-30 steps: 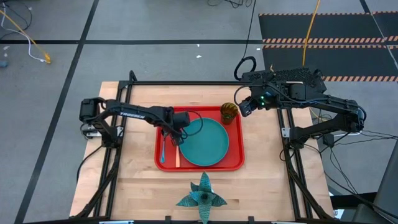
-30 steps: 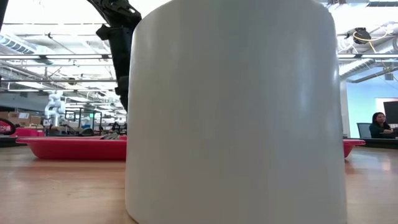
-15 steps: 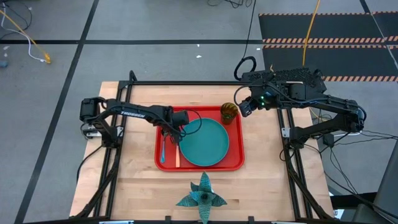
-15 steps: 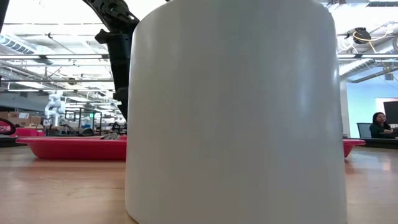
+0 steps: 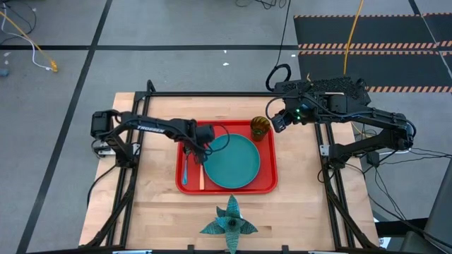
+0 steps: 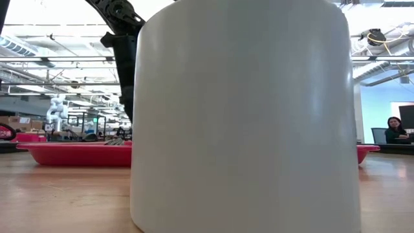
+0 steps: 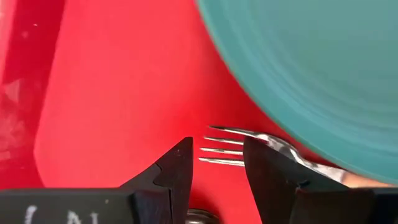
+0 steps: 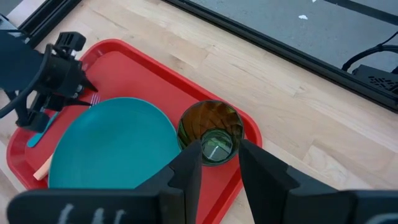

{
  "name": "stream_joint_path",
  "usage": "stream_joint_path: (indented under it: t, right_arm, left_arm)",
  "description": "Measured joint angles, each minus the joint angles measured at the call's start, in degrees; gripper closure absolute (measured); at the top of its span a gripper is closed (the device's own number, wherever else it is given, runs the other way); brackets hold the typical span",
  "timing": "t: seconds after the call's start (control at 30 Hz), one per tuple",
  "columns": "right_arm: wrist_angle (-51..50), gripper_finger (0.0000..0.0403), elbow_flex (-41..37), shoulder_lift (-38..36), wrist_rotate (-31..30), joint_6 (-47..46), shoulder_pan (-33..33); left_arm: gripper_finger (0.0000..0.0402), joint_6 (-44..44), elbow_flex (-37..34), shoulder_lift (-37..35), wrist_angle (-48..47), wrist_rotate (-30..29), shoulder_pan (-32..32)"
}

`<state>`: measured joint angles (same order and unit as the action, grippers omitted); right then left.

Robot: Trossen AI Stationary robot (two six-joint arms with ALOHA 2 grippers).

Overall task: Pick and place plate/cup/fork/spoon on tray
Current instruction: Adjust the yellow fork on the orange tray

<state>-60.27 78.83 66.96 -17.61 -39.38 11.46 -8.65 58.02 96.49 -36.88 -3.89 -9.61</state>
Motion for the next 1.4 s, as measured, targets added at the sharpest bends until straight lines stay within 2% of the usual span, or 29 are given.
stream_joint_path:
  t: [0.43,0.63,1.0,1.4]
  right_arm:
    - [-0.1,0.0303,0.0,0.0,0.0,0.2,0.0]
    - [-0.4,0.0303,0.0,0.0,0.0,0.2,0.0]
    - [-0.5,0.0303,0.0,0.0,0.0,0.2,0.0]
    - [-0.5,0.0303,0.0,0.0,0.0,1.3,0.0]
  left_arm:
    - [0.0257,1.3,-0.1,3.0,0.1,-0.3,-0.1]
    - [0.0257,2.1,-0.1,3.3,0.0,-3.0,0.0]
    - [0.0257,7.4,0.0,3.3,-0.5,-3.9,0.0]
    - [0.0256,8.1,0.0,3.3,-0.2,-6.8,-0.1]
